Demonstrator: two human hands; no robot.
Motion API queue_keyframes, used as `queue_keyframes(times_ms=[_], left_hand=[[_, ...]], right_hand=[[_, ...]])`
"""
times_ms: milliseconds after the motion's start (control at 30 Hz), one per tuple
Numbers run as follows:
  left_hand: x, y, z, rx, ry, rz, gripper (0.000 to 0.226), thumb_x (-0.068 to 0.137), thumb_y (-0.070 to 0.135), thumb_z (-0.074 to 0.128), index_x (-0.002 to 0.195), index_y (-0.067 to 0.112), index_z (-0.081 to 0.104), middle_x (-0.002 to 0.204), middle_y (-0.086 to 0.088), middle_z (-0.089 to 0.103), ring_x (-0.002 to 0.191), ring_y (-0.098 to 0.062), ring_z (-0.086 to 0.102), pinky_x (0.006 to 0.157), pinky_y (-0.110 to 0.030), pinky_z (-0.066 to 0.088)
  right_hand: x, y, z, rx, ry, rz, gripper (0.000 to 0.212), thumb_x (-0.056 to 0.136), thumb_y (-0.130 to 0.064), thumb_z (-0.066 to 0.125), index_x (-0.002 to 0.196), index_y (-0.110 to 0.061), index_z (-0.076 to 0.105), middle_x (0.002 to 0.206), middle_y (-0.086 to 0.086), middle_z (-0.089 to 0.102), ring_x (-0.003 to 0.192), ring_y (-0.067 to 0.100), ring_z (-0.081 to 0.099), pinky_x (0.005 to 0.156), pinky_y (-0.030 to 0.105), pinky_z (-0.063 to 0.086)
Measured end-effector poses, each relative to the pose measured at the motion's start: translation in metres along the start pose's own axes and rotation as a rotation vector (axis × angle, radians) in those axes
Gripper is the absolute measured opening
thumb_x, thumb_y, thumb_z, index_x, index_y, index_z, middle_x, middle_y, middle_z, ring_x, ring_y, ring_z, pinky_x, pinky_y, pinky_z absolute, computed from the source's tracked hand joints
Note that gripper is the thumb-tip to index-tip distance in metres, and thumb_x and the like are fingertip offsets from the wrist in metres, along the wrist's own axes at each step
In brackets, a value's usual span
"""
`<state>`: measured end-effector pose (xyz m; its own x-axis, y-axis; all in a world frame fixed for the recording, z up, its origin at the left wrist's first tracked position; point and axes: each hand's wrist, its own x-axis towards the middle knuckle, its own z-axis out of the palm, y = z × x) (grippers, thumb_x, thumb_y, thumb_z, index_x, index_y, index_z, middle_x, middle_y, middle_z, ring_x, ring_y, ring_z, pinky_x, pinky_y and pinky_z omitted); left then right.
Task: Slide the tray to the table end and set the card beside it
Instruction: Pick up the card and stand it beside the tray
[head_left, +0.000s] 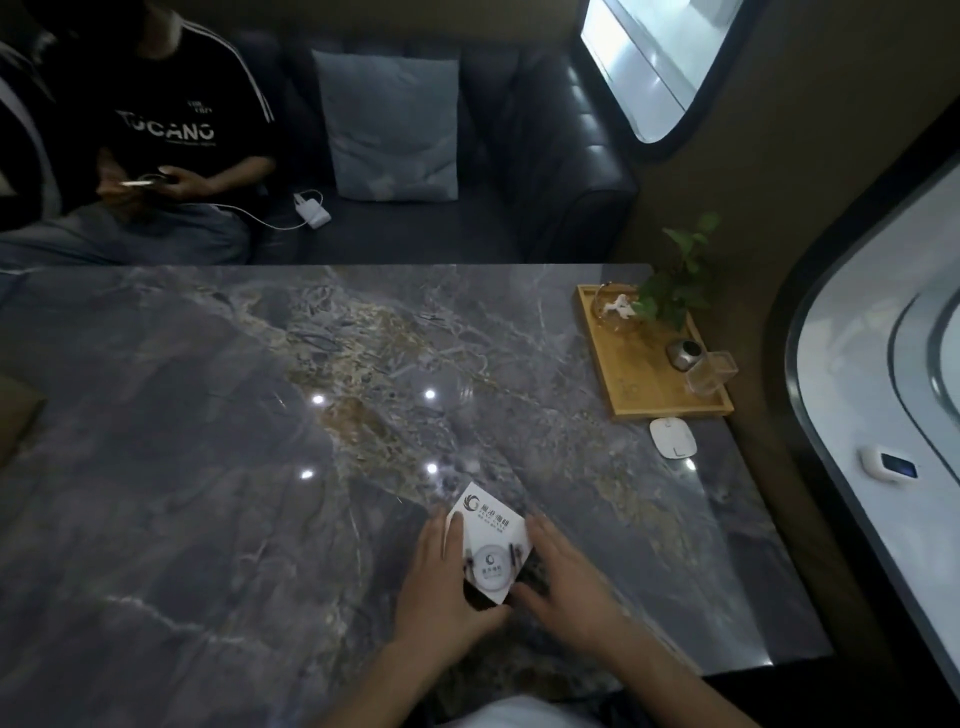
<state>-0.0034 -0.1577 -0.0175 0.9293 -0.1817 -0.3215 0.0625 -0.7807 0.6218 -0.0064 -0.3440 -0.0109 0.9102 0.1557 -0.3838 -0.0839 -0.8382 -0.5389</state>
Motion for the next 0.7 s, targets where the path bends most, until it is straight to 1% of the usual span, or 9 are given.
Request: queue_keyframes(times_ms=[67,167,267,367,567,700], left_hand=[[-0.001,-0.001,0.001,-0.010,0.017,0.016,0.117,0.068,0.067,0.066,0.155,0.017,0.007,0.163,-0.006,0.007,0.150,-0.021,0.007,0.114,-0.032,0.026],[-0.001,-0.002,0.001,-0.013,0.007,0.029,0.113,0.075,0.064,0.067,0.156,0.018,0.003,0.165,-0.006,0.000,0.150,-0.020,0.002,0.114,-0.029,0.022],[-0.001,-0.003,0.000,-0.015,0.024,0.042,0.110,0.076,0.066,0.065,0.155,0.018,0.004,0.165,-0.004,0.001,0.150,-0.019,0.004,0.113,-0.028,0.025],[0.000,-0.004,0.001,-0.015,0.028,0.052,0.111,0.076,0.065,0.065,0.155,0.017,0.005,0.164,-0.005,0.003,0.148,-0.020,0.007,0.112,-0.028,0.025],[0.002,-0.005,0.003,-0.006,0.025,0.050,0.112,0.075,0.065,0.066,0.155,0.017,0.004,0.164,-0.003,0.003,0.146,-0.019,0.009,0.109,-0.028,0.029],[0.002,-0.004,0.005,-0.013,0.039,0.046,0.112,0.072,0.066,0.066,0.155,0.017,0.009,0.161,-0.002,0.009,0.142,-0.018,0.017,0.104,-0.026,0.032]], right_hand=[[0.001,-0.003,0.003,-0.010,0.000,0.003,0.083,0.090,-0.047,0.059,0.153,-0.014,0.016,0.162,0.005,0.018,0.147,0.019,0.020,0.116,0.031,0.022],[0.003,-0.006,0.001,-0.015,0.002,0.017,0.077,0.093,-0.042,0.056,0.152,-0.012,0.017,0.161,0.006,0.020,0.147,0.020,0.022,0.115,0.027,0.021],[0.006,-0.007,-0.001,-0.009,0.007,0.021,0.070,0.096,-0.040,0.053,0.150,-0.009,0.022,0.159,0.007,0.027,0.143,0.022,0.030,0.112,0.026,0.025],[0.007,-0.006,0.001,-0.019,0.006,0.029,0.068,0.097,-0.038,0.050,0.151,-0.009,0.022,0.159,0.006,0.026,0.143,0.021,0.029,0.113,0.028,0.026],[0.011,-0.002,0.005,-0.032,0.008,0.029,0.062,0.096,-0.026,0.047,0.151,-0.009,0.023,0.159,0.005,0.027,0.142,0.022,0.032,0.115,0.033,0.030],[0.012,-0.002,0.007,0.001,0.025,0.023,0.061,0.094,-0.023,0.047,0.149,-0.009,0.026,0.157,0.006,0.031,0.140,0.026,0.035,0.114,0.038,0.033]])
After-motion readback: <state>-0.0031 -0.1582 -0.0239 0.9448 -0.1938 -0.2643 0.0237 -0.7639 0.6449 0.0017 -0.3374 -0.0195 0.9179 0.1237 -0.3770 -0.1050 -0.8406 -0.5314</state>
